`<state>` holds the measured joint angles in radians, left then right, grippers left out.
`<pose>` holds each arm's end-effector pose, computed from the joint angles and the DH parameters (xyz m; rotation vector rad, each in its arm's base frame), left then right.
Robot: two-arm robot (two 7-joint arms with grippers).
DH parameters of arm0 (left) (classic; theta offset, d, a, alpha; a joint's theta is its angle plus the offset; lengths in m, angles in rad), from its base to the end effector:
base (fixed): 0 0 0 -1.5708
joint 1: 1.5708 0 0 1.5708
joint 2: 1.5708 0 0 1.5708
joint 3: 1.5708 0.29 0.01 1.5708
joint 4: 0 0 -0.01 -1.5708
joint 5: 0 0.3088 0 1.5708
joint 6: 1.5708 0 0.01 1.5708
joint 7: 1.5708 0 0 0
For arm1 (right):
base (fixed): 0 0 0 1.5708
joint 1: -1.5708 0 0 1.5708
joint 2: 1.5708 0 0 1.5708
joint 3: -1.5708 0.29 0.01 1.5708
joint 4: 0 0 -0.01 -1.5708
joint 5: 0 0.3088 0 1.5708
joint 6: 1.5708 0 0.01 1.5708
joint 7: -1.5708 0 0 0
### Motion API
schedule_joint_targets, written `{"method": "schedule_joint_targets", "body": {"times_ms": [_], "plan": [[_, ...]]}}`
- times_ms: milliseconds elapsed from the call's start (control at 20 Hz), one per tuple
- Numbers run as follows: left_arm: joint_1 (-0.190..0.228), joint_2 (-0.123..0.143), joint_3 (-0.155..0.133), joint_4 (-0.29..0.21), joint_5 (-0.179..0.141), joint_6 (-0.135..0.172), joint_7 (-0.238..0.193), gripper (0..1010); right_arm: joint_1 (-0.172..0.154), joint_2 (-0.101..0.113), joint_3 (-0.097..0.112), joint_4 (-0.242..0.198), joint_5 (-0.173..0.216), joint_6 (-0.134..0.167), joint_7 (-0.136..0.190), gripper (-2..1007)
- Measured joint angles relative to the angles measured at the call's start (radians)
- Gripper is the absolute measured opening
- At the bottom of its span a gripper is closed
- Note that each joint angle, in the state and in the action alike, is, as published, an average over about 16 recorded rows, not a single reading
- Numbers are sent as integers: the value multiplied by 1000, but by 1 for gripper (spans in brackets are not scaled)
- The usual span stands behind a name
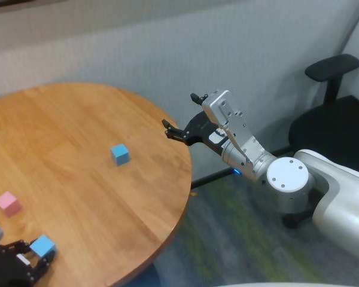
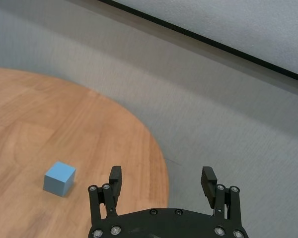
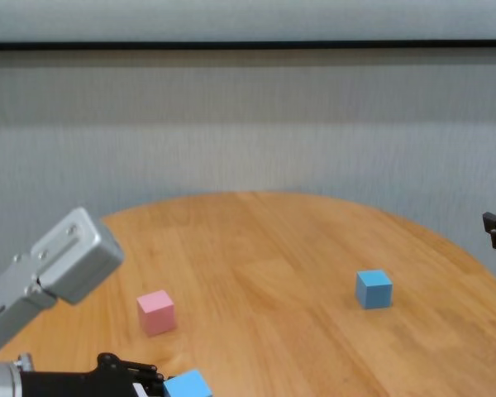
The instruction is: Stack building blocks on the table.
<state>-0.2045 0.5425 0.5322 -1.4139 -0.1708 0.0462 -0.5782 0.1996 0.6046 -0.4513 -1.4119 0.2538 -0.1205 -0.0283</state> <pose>0.3508 0.0402 -0.3200 0.4887 -0.0609 0.5809 0.3581 -0.0827 -0.3023 -0.3045 -0.2851 -1.2481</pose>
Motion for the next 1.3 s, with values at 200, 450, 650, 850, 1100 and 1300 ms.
{"method": "schedule_joint_targets", "body": {"times_ms": [200, 450, 650, 850, 1100, 1300], "plan": [[-11, -11, -12, -12, -5, 8, 12, 395, 0, 0, 0, 0, 0, 0, 0, 1004], [-54, -48, -29, -9, -9, 22, 42, 394, 0, 0, 0, 0, 0, 0, 0, 1004], [-114, -101, -33, 25, 3, 29, 74, 394, 0, 0, 0, 0, 0, 0, 0, 1004], [-183, -165, -29, 87, 27, 34, 108, 394, 0, 0, 0, 0, 0, 0, 0, 1004], [-264, -243, -13, 190, 67, 39, 139, 394, 0, 0, 0, 0, 0, 0, 0, 1005], [-312, -294, -2, 274, 98, 40, 155, 394, 0, 0, 0, 0, 0, 0, 0, 1005]]}}
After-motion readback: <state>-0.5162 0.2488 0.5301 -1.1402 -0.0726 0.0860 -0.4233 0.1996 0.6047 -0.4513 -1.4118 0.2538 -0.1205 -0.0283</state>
